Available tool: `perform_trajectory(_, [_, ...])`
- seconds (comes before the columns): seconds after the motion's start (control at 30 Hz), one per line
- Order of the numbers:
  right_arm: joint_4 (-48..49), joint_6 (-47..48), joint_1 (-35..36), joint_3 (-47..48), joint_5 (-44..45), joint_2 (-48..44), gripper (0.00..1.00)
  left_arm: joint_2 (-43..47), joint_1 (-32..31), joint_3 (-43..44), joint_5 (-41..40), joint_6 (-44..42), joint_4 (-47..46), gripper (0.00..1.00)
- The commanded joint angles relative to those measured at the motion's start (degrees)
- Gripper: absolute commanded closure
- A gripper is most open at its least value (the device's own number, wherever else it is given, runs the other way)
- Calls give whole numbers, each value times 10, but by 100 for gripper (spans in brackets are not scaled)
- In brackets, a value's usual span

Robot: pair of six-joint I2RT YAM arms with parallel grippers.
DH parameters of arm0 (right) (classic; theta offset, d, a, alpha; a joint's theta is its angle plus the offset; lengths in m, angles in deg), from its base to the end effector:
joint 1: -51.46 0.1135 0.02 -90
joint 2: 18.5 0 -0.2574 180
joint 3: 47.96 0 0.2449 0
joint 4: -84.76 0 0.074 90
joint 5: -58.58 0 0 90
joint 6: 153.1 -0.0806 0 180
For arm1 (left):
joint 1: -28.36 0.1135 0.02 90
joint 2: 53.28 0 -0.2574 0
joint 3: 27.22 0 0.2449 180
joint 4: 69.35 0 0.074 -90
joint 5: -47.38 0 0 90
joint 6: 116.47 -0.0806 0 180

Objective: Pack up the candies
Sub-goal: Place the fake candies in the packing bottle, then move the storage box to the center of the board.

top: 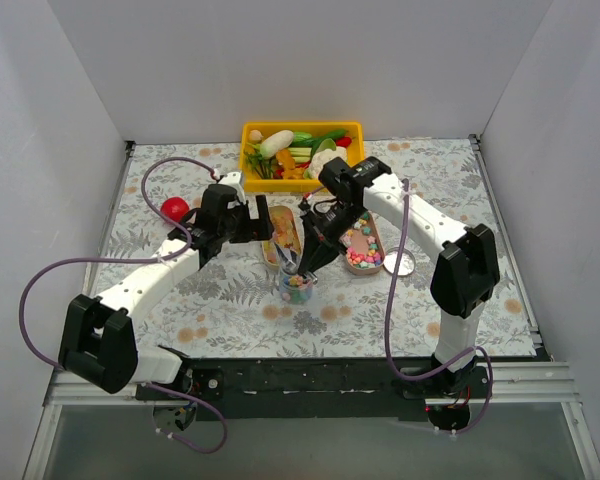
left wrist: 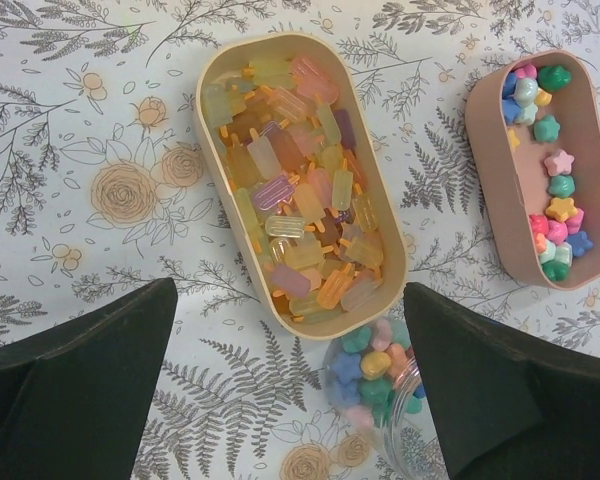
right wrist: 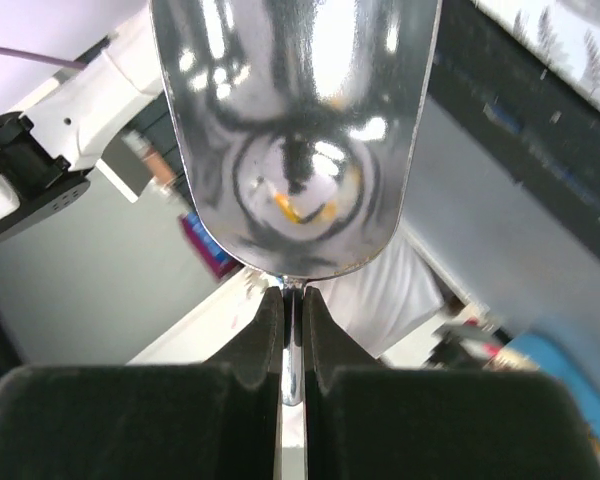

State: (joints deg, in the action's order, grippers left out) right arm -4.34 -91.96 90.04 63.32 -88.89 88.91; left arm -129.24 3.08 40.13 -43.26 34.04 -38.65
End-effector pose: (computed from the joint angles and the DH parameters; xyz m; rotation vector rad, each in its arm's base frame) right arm 0.2321 0.2721 0.2587 0.2582 -2.3891 -1.1511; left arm 0.2891 -0.1355 0.2286 -0.7259 2.2653 -0.7572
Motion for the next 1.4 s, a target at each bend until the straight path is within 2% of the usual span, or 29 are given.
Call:
perform_trajectory(0.0, [-1,5,-2,79,78,-20,99,-8,3,42,6,7,24,2])
perform_trajectory(0.17, [0,27,-4,116,252,-38,99,-14,3,28,6,15,56,2])
perform_trajectory(0.37, [7,31,-11,96,440,-70,99,-39,4,35,92,51,63,9])
perform_trajectory(0.43, [17,35,-19,80,480,-84,99,-55,3,61,105,51,62,10])
perform_trajectory(0.6, [57,43,-42,47,561,-99,99,-145,-8,127,215,-10,24,13])
perform_trajectory(0.67, [69,47,-49,54,568,-92,99,-174,-15,168,198,-19,19,14])
perform_trajectory(0.7, [71,47,-52,64,568,-89,99,-202,-15,182,148,-11,26,15])
perform_trajectory(0.8, [83,49,-51,68,562,-85,99,-244,-9,235,94,2,49,16])
perform_trajectory(0.83, [86,50,-51,61,559,-85,99,-248,-7,245,53,7,55,16])
perform_trajectory(0.9, [99,52,-51,48,555,-92,99,-255,-2,271,24,12,85,17])
perform_trajectory(0.93, [104,56,-51,39,549,-92,99,-246,0,271,-14,12,91,17])
perform_trajectory(1.0, [108,61,-51,34,547,-90,99,-231,3,261,-38,13,103,19])
perform_trajectory(1.03, [110,62,-51,34,547,-88,99,-218,5,255,-43,12,109,19])
perform_trajectory(1.07, [111,63,-51,36,541,-86,99,-213,6,247,-38,11,117,25])
perform_trajectory(1.13, [113,64,-51,38,530,-81,99,-209,8,212,-24,10,116,29])
perform_trajectory(1.2, [117,64,-51,36,521,-78,99,-216,10,188,25,7,108,40])
perform_trajectory(1.37, [117,64,-52,32,498,-73,99,-228,22,144,73,21,63,52])
